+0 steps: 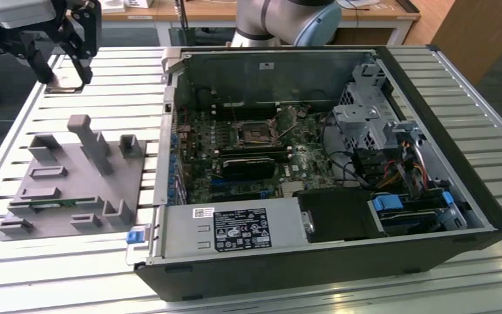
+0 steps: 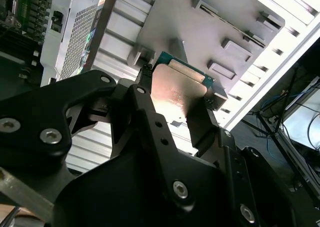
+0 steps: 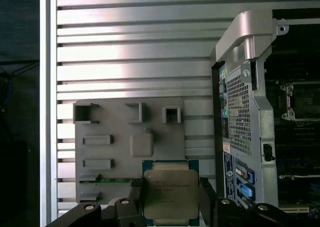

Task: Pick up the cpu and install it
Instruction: 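Pick up the cpu and move it towards the insertion slot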

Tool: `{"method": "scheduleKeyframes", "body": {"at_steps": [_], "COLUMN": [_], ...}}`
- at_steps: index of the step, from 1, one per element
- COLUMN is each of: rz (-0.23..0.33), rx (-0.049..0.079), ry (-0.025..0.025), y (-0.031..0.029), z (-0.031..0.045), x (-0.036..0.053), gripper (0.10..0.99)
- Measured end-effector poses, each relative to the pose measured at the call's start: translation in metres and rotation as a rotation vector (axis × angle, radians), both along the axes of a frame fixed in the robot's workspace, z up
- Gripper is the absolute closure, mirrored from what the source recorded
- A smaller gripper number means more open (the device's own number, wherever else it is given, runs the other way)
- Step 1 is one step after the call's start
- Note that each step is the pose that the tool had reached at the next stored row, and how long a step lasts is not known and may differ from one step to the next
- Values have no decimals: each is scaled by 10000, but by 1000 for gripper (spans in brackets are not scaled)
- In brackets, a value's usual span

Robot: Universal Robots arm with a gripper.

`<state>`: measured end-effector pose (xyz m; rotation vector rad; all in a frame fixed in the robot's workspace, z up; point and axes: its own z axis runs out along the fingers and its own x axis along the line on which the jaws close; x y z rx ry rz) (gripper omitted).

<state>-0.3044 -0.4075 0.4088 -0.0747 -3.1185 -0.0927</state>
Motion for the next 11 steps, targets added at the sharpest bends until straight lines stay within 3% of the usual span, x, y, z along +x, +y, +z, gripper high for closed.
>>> {"method": "scheduleKeyframes", "body": {"at_steps": [11], "rz": [1], "rx": [0], "ry": [0], "y": [8], "z": [-2], "x": [195], "gripper": [557]}}
